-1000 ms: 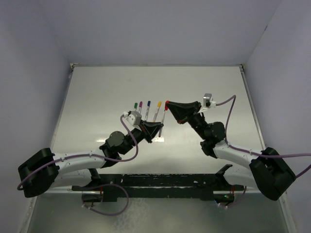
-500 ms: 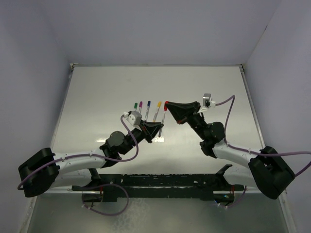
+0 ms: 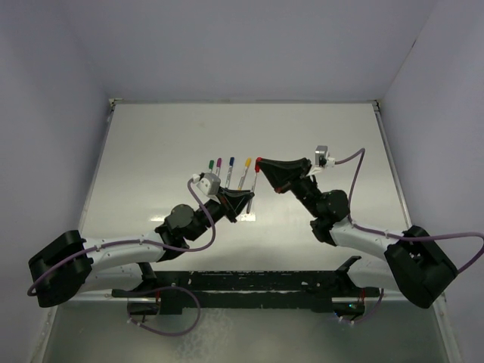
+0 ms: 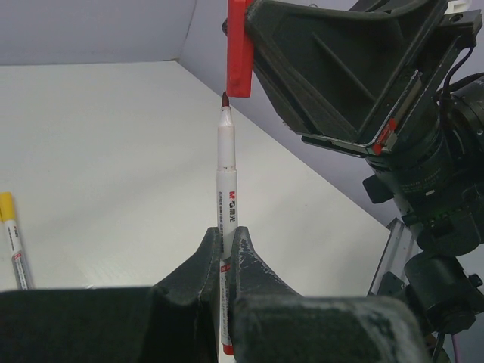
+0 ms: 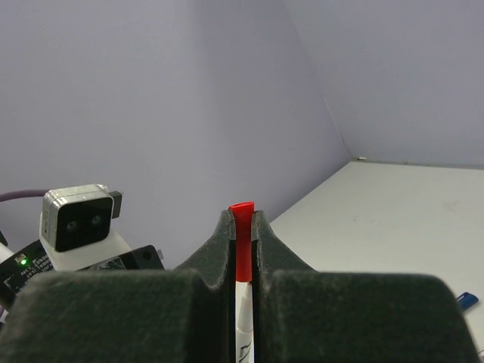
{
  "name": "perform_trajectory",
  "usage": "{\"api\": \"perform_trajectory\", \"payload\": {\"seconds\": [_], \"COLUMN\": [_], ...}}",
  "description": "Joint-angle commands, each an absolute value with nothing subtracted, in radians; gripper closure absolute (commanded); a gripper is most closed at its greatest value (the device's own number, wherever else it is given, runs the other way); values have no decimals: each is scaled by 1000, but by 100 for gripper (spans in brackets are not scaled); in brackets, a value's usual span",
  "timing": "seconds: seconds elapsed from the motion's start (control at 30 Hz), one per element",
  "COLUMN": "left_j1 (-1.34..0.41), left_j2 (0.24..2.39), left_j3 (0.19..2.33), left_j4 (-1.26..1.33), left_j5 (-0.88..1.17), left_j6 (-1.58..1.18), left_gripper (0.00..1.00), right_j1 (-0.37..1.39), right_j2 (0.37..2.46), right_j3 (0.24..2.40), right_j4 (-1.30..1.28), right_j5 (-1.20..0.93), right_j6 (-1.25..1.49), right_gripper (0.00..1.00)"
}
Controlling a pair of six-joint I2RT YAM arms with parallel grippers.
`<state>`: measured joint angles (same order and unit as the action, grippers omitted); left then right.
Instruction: Insert the pens into the pen caps
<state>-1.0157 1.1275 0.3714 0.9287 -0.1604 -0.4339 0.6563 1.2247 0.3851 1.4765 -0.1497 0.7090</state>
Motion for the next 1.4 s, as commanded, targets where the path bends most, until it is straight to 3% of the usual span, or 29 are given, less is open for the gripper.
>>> {"api": "perform_trajectory", "payload": {"seconds": [0.0,1.37], "left_j1": [-1016,-1017], "left_j2": [1110,1127], "left_j3": [377,386], "left_j4": [1005,1038], "left_j5": [-151,-195], "left_j6": [-426,-406], "left_gripper": [100,100], "right_j1": [663,693], "right_j2": [1228,1274], "right_j3": [422,414], "right_j4": [1532,1526], "right_j5": [-160,-185], "right_j6": [703,725], "right_gripper": [100,100]}}
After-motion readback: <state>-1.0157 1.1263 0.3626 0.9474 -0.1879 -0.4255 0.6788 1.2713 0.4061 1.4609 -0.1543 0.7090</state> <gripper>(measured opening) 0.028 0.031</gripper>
